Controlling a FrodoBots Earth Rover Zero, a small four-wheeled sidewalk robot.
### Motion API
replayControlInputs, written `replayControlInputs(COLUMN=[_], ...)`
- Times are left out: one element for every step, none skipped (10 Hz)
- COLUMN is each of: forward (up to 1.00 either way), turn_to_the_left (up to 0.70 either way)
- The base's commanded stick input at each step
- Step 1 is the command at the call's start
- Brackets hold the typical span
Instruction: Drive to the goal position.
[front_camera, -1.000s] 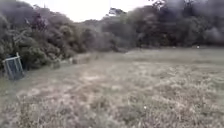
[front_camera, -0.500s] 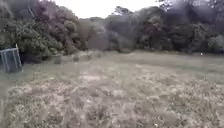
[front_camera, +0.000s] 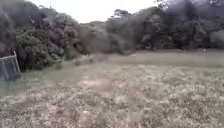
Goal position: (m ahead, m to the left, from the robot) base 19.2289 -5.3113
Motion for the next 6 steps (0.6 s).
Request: replayControlInputs(forward=[0.5,0.5,0.5,0.5,0.5,0.5], turn_to_the_left=[0.0,0.0,0.0,0.0,0.0,0.0])
